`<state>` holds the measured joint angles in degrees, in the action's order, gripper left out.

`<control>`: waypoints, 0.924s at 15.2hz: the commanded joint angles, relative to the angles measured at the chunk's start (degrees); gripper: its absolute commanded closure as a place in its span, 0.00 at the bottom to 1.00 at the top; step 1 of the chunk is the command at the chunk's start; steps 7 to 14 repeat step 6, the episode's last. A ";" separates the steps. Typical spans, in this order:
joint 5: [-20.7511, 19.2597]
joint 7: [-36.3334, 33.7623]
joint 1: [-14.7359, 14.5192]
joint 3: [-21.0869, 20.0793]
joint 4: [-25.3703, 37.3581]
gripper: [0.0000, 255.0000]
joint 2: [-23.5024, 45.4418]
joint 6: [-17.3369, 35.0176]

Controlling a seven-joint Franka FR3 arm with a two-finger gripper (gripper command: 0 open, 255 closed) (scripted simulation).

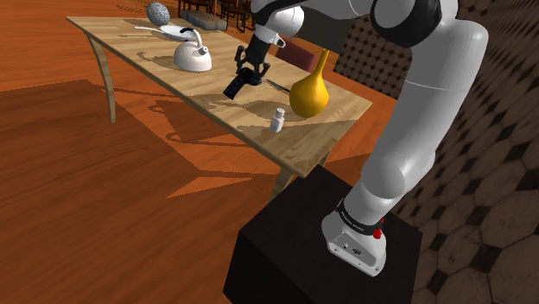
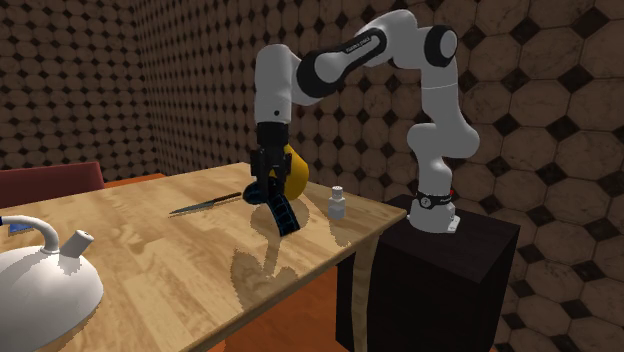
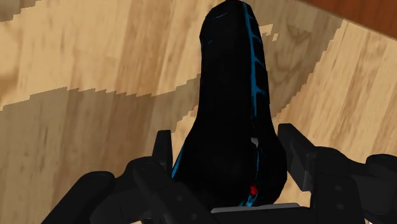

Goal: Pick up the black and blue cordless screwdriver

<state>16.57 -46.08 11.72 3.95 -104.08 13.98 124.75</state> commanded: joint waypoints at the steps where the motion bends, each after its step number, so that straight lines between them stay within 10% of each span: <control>1: -0.26 -0.35 0.03 0.08 0.98 1.00 -0.40 -1.32; 14: -0.66 -0.96 0.03 0.18 2.44 1.00 -1.12 -3.44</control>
